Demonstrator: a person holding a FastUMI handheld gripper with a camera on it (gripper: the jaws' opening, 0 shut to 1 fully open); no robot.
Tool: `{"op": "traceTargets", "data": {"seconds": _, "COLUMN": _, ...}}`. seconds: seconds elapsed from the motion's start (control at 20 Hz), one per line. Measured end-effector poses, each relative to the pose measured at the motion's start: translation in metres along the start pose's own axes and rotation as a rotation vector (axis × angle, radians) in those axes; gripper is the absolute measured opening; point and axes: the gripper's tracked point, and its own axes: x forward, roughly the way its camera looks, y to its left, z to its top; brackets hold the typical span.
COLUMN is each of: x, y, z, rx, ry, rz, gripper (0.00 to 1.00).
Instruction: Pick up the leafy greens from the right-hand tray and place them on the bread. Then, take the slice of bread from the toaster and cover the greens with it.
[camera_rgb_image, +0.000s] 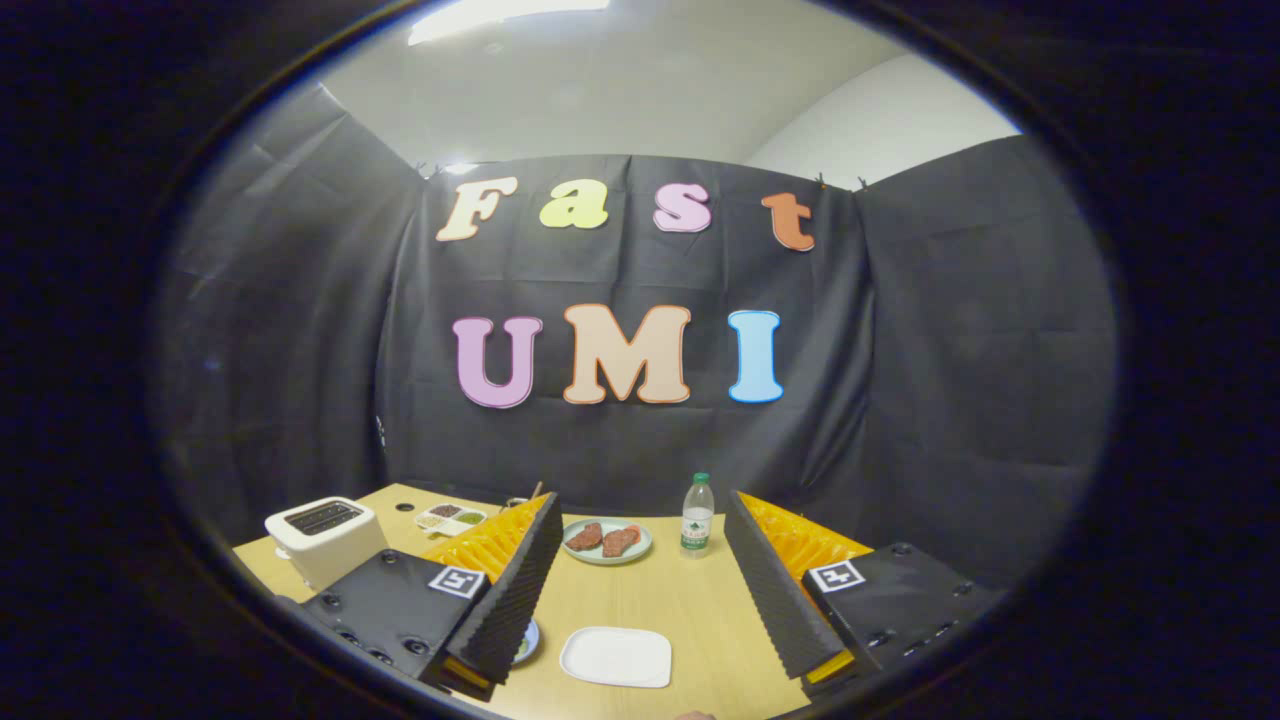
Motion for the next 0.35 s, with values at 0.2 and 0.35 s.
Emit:
{"op": "traceTargets", "data": {"seconds": 0.2, "x": 0.001, "y": -0.011, "z": 0.011, "rx": 0.005, "ry": -0.024, "rz": -0.033, "gripper": 1.0}}
{"op": "traceTargets", "data": {"seconds": 0.35, "x": 0.002, "y": -0.015, "z": 0.015, "rx": 0.004, "ry": -0.031, "rz": -0.042, "gripper": 1.0}}
